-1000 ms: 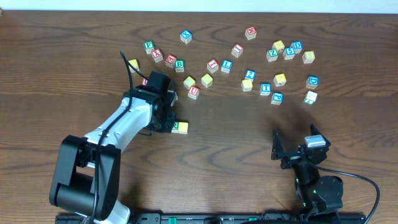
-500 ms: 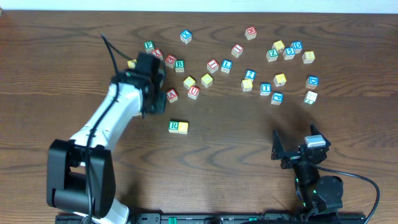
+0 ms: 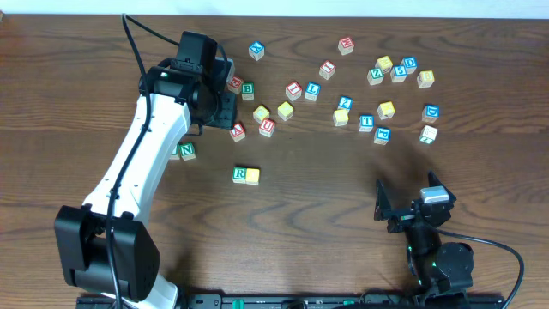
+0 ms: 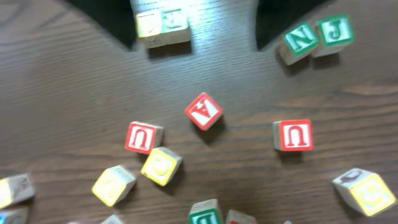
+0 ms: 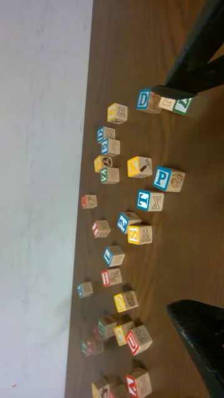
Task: Spell out ROBOT
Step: 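Move the left gripper up to the green B block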
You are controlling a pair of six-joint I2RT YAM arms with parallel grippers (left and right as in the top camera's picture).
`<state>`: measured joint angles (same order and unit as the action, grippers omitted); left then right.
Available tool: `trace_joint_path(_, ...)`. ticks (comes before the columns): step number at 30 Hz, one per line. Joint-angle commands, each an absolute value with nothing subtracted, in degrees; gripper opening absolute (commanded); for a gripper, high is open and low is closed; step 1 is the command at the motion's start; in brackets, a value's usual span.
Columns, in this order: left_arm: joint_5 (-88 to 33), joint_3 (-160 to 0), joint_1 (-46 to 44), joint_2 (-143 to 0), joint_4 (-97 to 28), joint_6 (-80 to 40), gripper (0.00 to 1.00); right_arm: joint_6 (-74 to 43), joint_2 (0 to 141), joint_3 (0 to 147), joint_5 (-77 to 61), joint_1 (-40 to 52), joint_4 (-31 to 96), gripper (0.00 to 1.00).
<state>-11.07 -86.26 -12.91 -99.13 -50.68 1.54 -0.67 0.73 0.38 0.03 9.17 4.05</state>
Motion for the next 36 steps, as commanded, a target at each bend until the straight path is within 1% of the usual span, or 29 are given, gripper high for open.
trace_joint_path(1, -13.76, -87.57, -12.93, -98.56, -49.6, 1.67, 0.72, -1.23, 0.6, 0.32, 0.49, 8.67, 4.32, 0.99)
trace_joint_path(4, -13.8, -87.57, -12.93, -98.56, -48.62, 1.65, 0.87, -1.23, 0.6, 0.3, 0.49, 8.67, 4.32, 0.99)
trace_joint_path(6, -14.2, -87.57, -12.93, -98.56, -47.57, 1.65, 0.9, -1.23, 0.6, 0.3, 0.49, 8.67, 4.32, 0.99)
trace_joint_path(11, -16.01, -87.57, -13.08, -98.65, -42.54, 1.67, 0.91, -1.23, 0.6, 0.3, 0.49, 8.67, 4.32, 0.99)
trace_joint_path(14, -15.18, -87.96, -13.13, -99.22, -40.07, 1.63, 0.91, -1.23, 0.6, 0.3, 0.49, 8.67, 4.32, 0.99)
trace_joint_path(16, -12.4, -89.1, -13.15, -100.14, -39.68, -0.27, 0.92, -1.23, 0.6, 0.32, 0.49, 8.67, 4.32, 0.99)
trace_joint_path(21, -11.31, -95.09, -13.15, -105.45, -42.04, -2.48, 0.91, -1.23, 0.6, 0.3, 0.49, 8.67, 4.32, 0.99)
trace_joint_path(29, -10.98, -108.73, -13.15, -117.78, -52.1, -3.14, 0.92, -1.23, 0.6, 0.32, 0.49, 8.67, 4.32, 0.99)
trace_joint_path(36, -10.9, -109.93, -13.21, -122.17, -52.86, -3.57, 0.92, -1.23, 0.6, 0.3, 0.49, 8.67, 4.32, 0.99)
